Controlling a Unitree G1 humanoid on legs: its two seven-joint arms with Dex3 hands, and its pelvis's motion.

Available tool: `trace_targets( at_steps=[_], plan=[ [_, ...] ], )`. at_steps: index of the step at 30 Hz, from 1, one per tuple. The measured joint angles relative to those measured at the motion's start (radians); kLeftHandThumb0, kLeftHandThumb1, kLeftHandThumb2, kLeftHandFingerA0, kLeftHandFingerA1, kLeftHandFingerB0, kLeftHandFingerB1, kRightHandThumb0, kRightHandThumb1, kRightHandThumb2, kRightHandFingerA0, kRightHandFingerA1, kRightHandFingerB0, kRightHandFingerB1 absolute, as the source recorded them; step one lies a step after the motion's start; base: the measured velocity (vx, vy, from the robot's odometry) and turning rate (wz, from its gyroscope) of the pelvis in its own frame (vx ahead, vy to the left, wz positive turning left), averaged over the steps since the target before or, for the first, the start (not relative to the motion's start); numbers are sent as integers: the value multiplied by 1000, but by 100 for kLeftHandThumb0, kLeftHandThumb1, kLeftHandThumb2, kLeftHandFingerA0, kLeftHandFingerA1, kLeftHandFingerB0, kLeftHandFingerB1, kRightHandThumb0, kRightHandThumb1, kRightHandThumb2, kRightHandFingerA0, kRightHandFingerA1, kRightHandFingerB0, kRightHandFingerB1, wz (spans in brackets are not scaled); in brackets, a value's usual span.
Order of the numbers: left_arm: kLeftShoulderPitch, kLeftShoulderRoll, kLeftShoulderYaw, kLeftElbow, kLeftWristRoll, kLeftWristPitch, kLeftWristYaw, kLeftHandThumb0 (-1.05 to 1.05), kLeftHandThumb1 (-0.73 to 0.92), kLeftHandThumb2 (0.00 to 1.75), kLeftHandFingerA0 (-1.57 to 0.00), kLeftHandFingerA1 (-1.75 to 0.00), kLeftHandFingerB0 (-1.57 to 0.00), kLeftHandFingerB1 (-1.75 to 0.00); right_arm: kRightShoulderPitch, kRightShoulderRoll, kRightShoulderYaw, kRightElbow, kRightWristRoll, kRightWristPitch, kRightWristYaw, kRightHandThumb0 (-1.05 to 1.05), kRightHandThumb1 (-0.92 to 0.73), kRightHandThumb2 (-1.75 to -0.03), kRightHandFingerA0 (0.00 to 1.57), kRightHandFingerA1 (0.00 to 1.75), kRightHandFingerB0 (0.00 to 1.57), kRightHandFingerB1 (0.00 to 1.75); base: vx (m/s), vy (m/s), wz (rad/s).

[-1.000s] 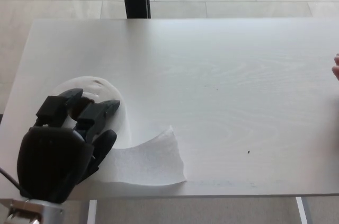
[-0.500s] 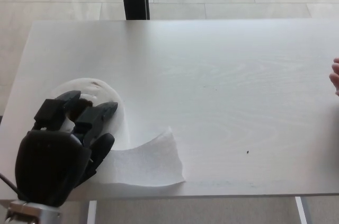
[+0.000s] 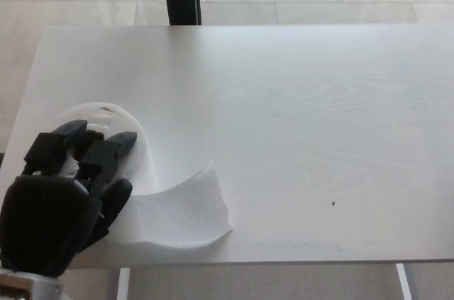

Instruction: A toilet paper roll is kept in the middle of the desk infront of the robot. The robot places its left hand on the top of the toilet paper roll to hold it still and uses its right hand to tear off a piece of toilet paper from it and hands the paper to a person

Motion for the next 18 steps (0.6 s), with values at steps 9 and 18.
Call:
trace_targets(
  at_steps=[9, 18],
  plan=[
    [-6, 2, 54, -14, -13, 0, -29, -57, 83, 64, -31, -78, -35, -57, 189, 0, -201, -320, 63, 3, 74, -102, -78, -92, 0, 0, 0, 0, 0, 0, 0],
    [-104, -27, 154, -48, -103, 19, -95, -58, 65, 105, -32, -62, -39, -60, 496, 18, -498, -585, 142, 2, 146, -105, -73, -111, 0, 32, 0, 7, 0, 0, 0]
  ],
)
